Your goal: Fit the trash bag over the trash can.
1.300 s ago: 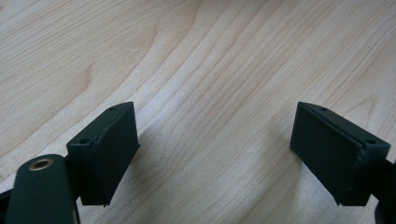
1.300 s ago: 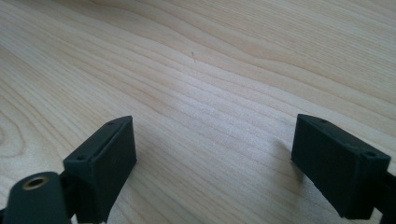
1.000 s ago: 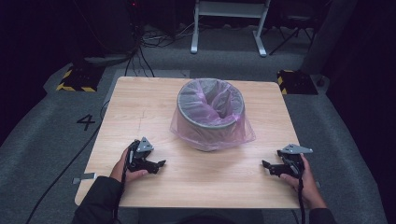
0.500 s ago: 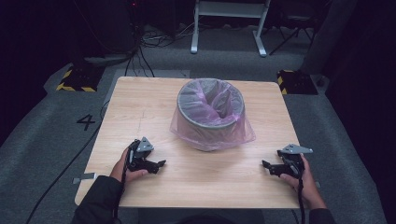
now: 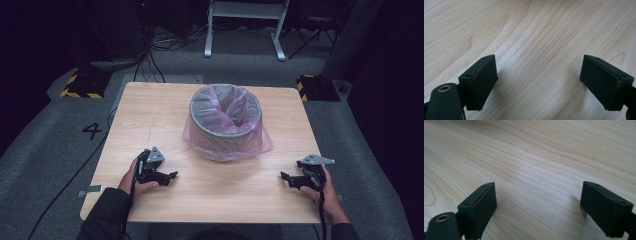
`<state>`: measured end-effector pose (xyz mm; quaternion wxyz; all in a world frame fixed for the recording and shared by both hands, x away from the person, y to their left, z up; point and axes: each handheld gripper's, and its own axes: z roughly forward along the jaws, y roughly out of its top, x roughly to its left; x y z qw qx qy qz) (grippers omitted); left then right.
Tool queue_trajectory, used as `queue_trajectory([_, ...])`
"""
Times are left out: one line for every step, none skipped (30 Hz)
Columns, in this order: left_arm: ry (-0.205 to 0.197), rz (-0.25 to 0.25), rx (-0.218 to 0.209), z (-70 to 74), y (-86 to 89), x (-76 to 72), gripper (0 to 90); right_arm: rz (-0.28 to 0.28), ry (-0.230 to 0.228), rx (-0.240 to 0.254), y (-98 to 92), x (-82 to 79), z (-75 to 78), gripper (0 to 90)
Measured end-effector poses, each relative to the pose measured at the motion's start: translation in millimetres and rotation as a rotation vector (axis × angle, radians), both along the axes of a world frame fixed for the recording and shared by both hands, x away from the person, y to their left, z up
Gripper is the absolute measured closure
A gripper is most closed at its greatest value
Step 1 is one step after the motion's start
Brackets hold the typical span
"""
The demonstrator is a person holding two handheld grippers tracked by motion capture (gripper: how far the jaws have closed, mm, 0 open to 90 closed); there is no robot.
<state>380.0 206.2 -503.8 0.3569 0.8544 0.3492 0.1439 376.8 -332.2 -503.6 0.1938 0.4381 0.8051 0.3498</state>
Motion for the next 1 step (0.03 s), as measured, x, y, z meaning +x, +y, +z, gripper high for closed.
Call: queue_trajectory([0.000,0.000,0.000,0.0,0.0,-0.1,14.2,0.001,0.000,0.000,0.0,0.1,0.0,13.8])
